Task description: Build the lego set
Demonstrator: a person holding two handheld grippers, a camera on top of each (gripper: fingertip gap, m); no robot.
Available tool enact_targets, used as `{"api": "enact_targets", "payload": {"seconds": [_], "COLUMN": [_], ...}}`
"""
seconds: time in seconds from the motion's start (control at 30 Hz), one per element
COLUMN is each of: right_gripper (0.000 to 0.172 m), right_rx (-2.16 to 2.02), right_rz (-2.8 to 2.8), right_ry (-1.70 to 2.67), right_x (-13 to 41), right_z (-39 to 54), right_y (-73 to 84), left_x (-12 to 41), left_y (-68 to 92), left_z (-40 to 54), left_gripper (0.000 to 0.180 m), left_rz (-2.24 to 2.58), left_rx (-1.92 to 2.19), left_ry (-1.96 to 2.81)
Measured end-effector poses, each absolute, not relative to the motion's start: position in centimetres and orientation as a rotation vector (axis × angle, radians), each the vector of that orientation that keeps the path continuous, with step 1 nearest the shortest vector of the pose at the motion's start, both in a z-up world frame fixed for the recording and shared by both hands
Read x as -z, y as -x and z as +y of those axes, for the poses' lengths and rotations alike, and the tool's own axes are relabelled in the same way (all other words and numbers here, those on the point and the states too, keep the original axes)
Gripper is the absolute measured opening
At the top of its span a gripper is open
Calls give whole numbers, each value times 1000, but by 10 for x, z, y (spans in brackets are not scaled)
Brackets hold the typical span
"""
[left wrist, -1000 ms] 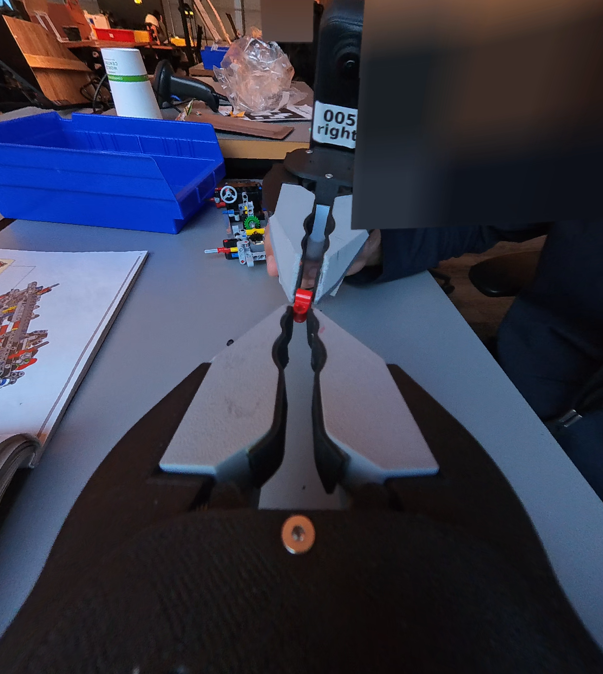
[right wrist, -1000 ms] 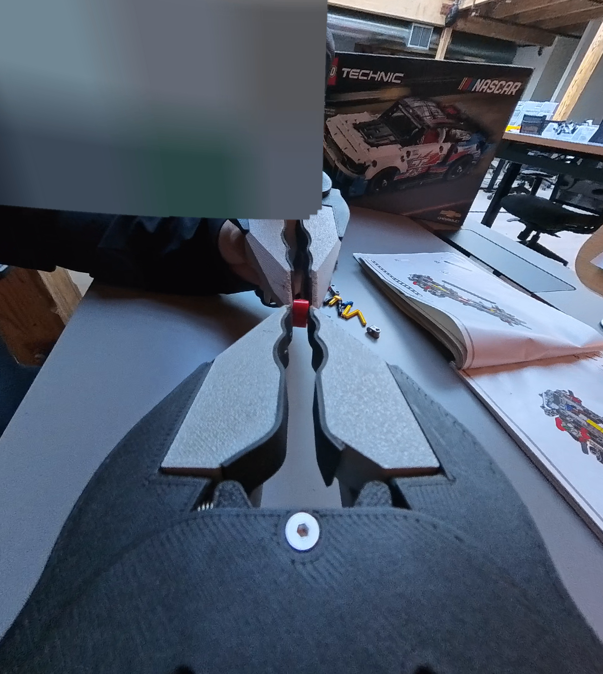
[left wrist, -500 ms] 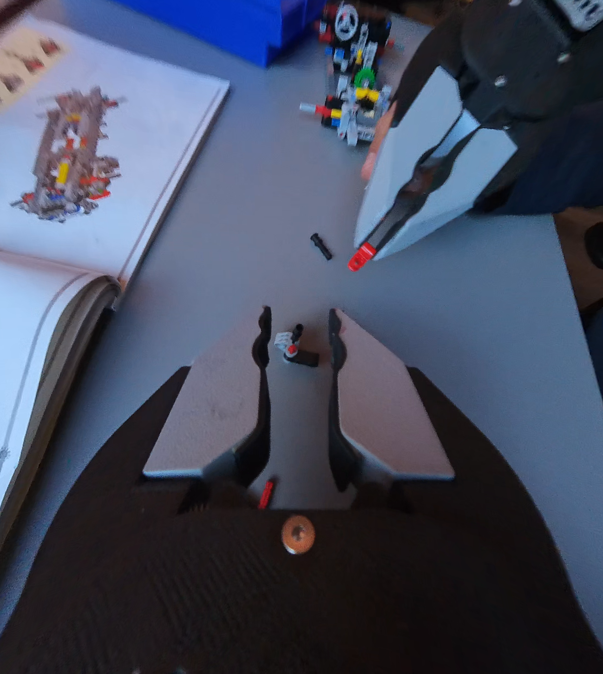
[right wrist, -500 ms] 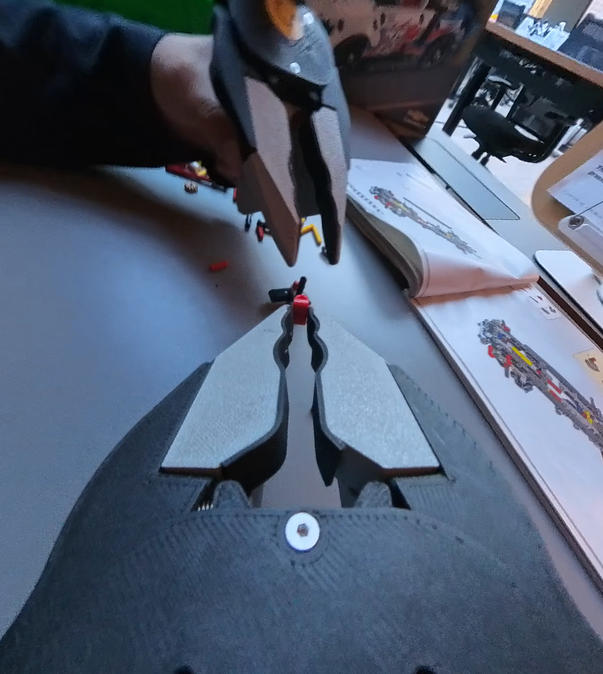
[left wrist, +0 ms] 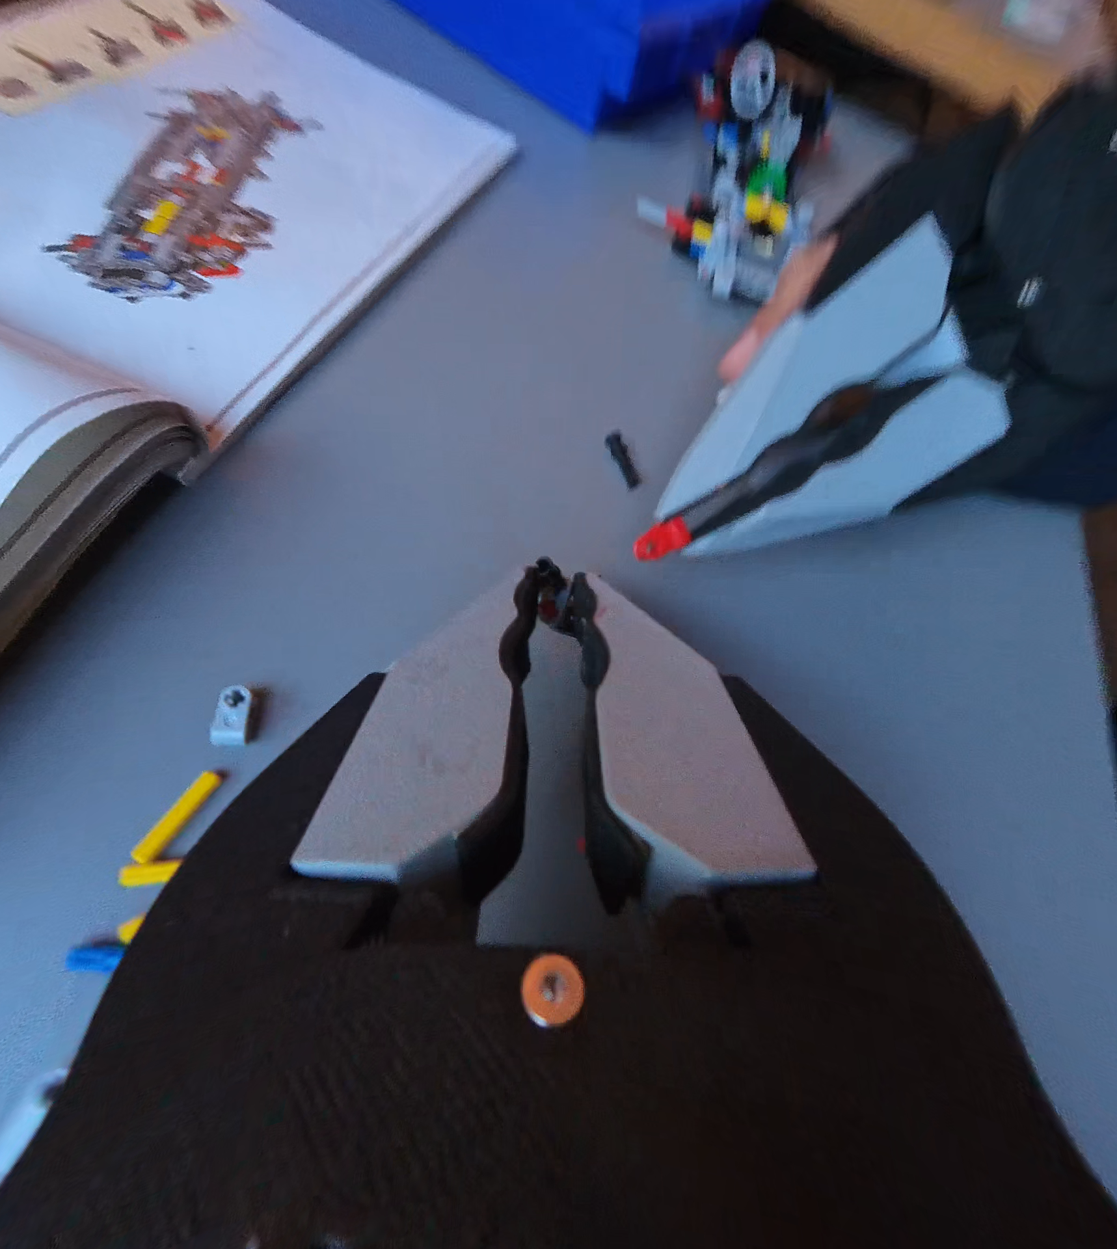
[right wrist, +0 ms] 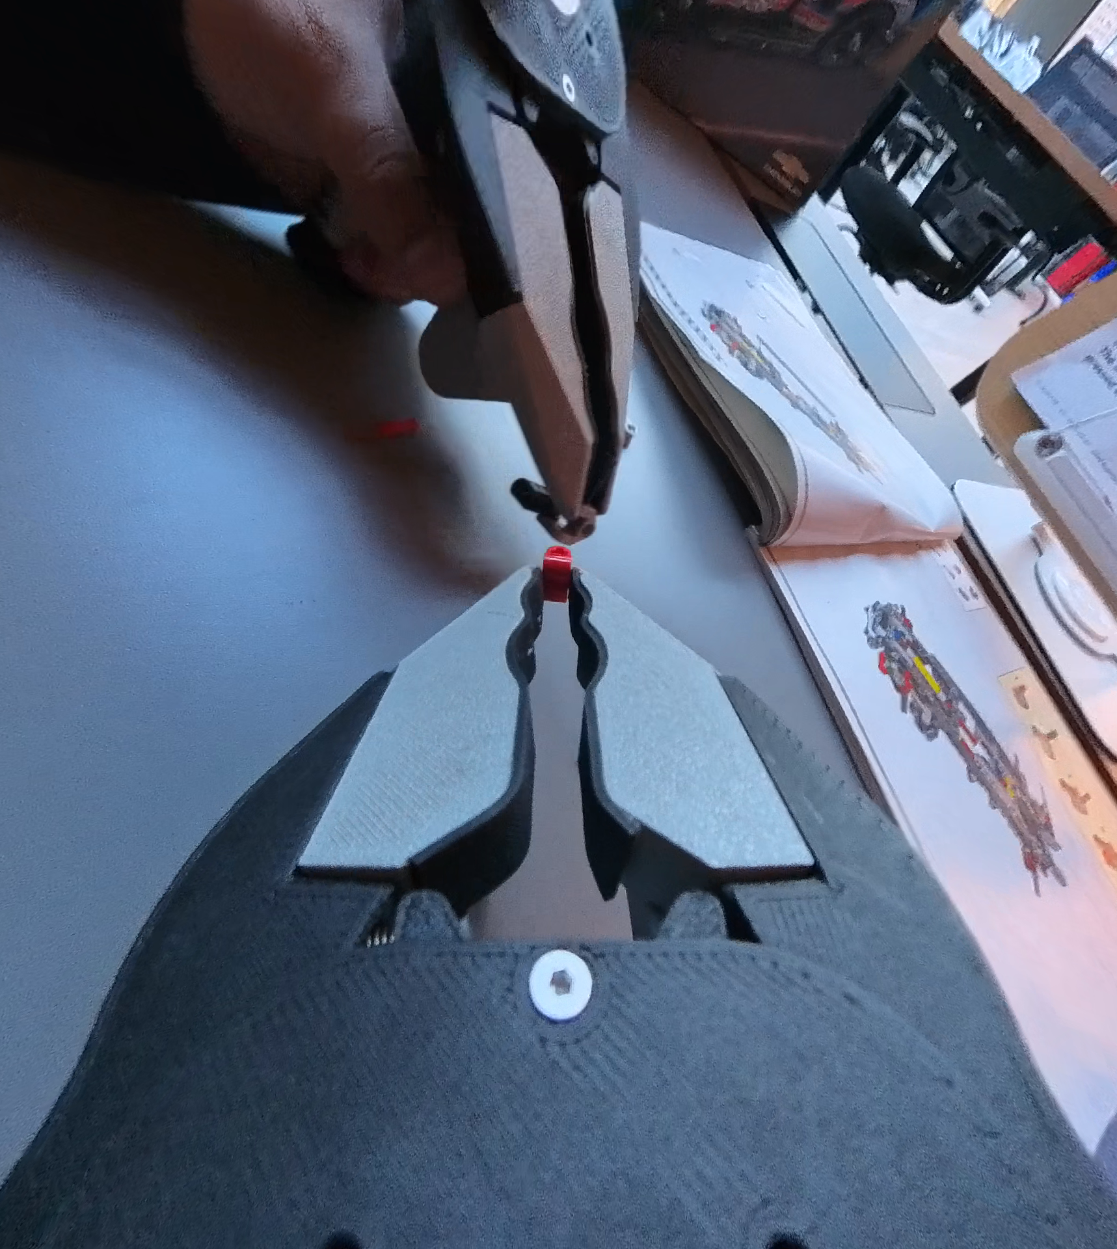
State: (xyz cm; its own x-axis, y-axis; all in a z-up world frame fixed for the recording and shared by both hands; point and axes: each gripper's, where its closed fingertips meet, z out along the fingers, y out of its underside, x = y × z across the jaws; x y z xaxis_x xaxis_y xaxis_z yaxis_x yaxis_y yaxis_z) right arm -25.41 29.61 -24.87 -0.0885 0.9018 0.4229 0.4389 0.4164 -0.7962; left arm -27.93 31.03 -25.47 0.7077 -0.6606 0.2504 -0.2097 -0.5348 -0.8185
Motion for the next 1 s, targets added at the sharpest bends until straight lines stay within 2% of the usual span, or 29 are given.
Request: {"api": "enact_targets", "payload": {"seconds": [0.17, 0.33, 0.43, 0.63, 0.77, 0.8, 0.83, 0.87, 0.9, 0.97, 1.0], "right_gripper": [4, 4, 4, 4, 4, 4, 4, 4, 4, 4, 4], "right_rx": [-495, -371, -458, -525, -396, -369, -367, -389, -416, -435, -420], "right_rz": [-1609, -1678, -1762, -1731, -1703, -1717, -1734, -1747, -1754, -1779, -1797], "right_ry": [1031, 1059, 1097, 1098, 1199, 1235, 1258, 1260, 1247, 1213, 1201], "right_x": [220, 239, 254, 245, 254, 260, 264, 266, 264, 264, 266], "right_z": [291, 297, 286, 280, 306, 311, 312, 310, 305, 295, 293], "right_y": [254, 252, 253, 254, 248, 245, 244, 244, 245, 249, 250], "left_x": [217, 228, 230, 215, 244, 249, 252, 258, 268, 281, 281], "left_y": [290, 282, 268, 262, 261, 270, 277, 280, 282, 285, 286], "left_z": [309, 302, 297, 304, 298, 296, 294, 290, 283, 271, 268], "left_gripper": [8, 8, 8, 8, 9, 10, 25, 30, 30, 8, 8], "left_rz": [284, 140, 172, 58, 124, 161, 184, 222, 268, 340, 358], "left_rx": [856, 886, 866, 1022, 979, 877, 793, 756, 734, 702, 698], "left_ry": [1887, 1957, 1973, 1843, 2063, 2105, 2132, 2170, 2242, 2328, 2330]}}
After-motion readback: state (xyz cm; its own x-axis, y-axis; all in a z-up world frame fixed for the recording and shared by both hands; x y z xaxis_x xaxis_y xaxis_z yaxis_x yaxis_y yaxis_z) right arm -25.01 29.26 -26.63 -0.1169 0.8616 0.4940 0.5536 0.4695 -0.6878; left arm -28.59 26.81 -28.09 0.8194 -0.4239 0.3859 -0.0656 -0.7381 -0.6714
